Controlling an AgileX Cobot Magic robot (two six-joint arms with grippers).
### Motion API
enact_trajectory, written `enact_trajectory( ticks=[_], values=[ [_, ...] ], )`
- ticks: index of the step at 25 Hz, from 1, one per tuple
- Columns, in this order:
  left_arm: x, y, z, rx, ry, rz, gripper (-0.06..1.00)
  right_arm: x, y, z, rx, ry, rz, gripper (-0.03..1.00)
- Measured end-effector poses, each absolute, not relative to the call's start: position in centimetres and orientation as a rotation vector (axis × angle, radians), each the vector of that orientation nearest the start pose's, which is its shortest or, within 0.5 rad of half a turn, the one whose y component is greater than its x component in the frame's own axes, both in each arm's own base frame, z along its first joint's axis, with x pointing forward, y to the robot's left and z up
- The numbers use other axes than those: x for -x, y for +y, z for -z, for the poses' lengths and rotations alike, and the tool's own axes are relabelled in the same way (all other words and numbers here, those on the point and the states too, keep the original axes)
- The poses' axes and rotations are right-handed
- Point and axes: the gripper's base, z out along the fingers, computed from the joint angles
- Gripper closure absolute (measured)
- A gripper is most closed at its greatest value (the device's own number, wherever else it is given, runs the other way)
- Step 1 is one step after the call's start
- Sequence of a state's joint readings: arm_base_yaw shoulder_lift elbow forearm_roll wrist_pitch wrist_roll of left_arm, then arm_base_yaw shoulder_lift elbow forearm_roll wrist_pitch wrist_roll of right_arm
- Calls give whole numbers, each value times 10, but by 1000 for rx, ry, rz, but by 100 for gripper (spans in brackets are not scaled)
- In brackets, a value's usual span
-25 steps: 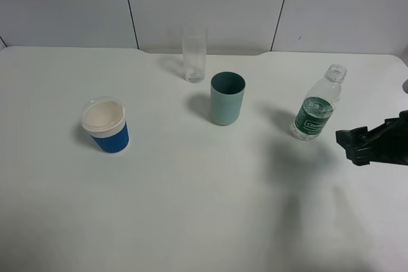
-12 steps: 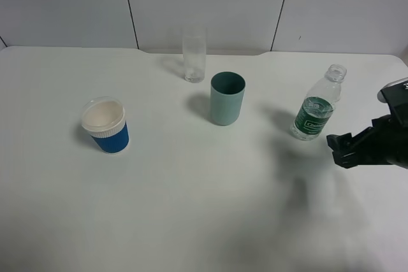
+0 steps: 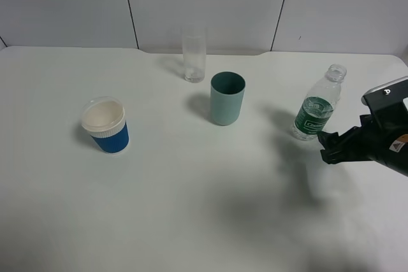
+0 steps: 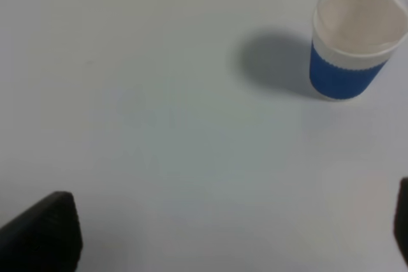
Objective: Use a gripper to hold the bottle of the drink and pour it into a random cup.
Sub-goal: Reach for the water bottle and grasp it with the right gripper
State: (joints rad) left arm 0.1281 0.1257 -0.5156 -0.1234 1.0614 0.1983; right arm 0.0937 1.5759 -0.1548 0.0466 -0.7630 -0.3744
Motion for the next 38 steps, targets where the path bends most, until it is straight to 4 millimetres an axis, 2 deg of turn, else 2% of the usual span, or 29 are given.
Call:
enact_trajectory(
  ticks=[13, 29, 34, 38],
  values=[
    [-14, -8, -282, -73, 2147, -39, -5, -201, 18, -119, 468, 2022, 172, 15],
    [-14, -8, -282, -73, 2147, -39, -5, -210, 19, -97, 354, 1954, 124, 15],
    [-14, -8, -282, -73, 2147, -39, -5, -207, 27, -82, 425, 2001, 31, 15],
    [-14, -8, -282, -73, 2147, -39, -5, -206, 29, -78, 450, 2013, 7, 15]
  ],
)
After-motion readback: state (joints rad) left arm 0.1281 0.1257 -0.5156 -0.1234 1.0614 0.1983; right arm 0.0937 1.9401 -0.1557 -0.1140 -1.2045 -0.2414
